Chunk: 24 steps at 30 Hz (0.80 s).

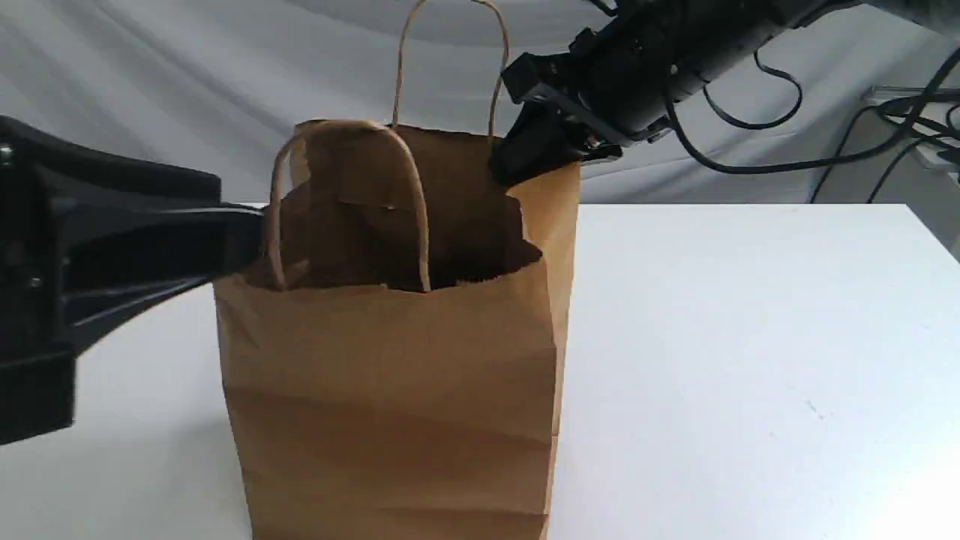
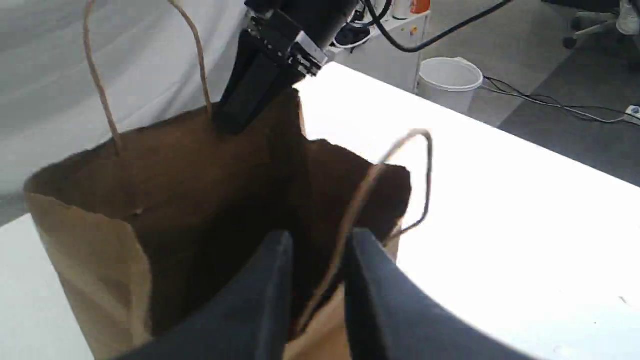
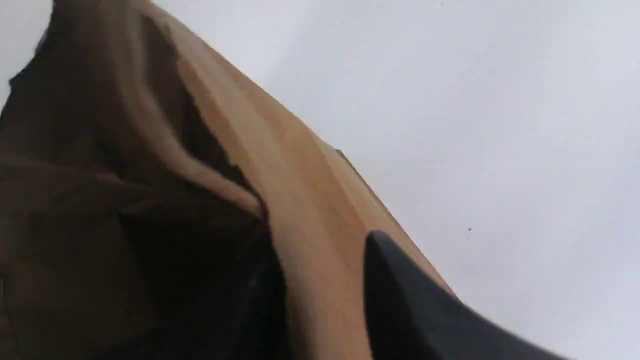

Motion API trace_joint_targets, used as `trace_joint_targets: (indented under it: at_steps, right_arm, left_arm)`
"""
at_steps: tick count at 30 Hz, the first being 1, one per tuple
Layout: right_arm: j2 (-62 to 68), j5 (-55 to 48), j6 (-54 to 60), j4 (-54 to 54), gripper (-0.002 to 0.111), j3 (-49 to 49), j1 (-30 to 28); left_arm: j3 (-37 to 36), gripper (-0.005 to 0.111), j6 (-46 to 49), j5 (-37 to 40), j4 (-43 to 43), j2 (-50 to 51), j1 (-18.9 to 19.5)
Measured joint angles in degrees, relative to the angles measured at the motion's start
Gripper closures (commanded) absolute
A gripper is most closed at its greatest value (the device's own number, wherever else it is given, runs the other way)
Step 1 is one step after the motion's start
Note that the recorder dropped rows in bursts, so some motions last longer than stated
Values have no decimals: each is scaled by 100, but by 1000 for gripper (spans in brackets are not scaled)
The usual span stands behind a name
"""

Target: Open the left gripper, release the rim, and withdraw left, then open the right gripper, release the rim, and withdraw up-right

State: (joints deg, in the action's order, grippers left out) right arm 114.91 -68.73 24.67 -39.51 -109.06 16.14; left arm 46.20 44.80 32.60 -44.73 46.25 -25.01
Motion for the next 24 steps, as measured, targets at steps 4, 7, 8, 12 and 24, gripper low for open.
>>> trace_joint_targets:
  at_steps: [4, 7, 8, 12, 24]
  right_arm:
    - [0, 0, 0, 0, 53, 0, 0]
    - [0, -59, 0, 0, 53, 0, 0]
    - [0, -70, 0, 0, 53, 0, 0]
    - [-79, -87, 0, 0, 53, 0, 0]
    - [-852, -109, 0, 637, 57, 0, 0]
  left_arm:
    - [0, 93, -281, 99, 297, -356, 0]
    - [0, 93, -599, 167, 640, -633, 0]
    - [0, 93, -745, 191, 802, -712, 0]
    - [0, 93, -1395, 306, 1599, -957, 0]
    - [0, 93, -2257, 812, 2626, -1127, 0]
